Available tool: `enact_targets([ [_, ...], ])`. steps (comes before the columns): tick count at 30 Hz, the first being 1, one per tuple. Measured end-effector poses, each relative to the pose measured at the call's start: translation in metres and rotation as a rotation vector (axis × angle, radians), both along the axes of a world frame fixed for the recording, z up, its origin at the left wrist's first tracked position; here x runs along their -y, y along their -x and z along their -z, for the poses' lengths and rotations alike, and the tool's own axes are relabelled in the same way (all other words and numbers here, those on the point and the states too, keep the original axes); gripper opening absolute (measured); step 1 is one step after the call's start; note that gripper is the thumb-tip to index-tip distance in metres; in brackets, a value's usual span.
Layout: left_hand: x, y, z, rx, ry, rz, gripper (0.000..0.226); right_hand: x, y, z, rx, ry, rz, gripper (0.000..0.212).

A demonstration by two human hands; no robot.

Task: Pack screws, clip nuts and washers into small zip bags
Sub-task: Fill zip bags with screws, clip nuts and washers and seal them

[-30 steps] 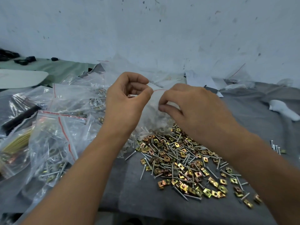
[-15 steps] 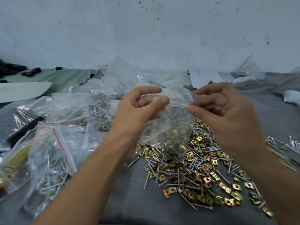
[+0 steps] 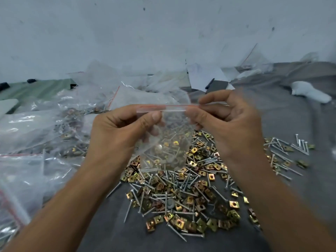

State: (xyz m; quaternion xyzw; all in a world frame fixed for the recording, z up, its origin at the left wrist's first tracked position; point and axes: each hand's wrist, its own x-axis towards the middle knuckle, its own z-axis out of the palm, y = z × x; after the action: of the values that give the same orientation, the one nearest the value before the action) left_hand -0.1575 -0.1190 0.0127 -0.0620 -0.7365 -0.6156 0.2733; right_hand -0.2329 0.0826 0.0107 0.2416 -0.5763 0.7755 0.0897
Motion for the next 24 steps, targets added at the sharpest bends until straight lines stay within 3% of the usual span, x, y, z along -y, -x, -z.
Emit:
enact_targets([
  [6, -0.015, 0.003, -0.004, -0.014, -0.085, 0.022, 0.024, 0.004, -0.003, 0.004, 0.066, 0.097, -0.131, 0.042],
  [12, -0.024, 0.008, -0.003, 0.028, -0.169, -0.010, 0.028, 0.013, -0.011, 0.008, 0.121, 0.194, -0.075, 0.044],
  [18, -0.027, 0.011, -0.005, 0.059, -0.271, 0.031, 0.030, 0.011, -0.011, 0.003, 0.077, 0.173, -0.051, 0.042],
  [24, -0.028, 0.014, -0.003, 0.047, -0.233, 0.057, 0.018, 0.009, -0.013, -0.004, 0.034, 0.113, -0.034, 0.048],
])
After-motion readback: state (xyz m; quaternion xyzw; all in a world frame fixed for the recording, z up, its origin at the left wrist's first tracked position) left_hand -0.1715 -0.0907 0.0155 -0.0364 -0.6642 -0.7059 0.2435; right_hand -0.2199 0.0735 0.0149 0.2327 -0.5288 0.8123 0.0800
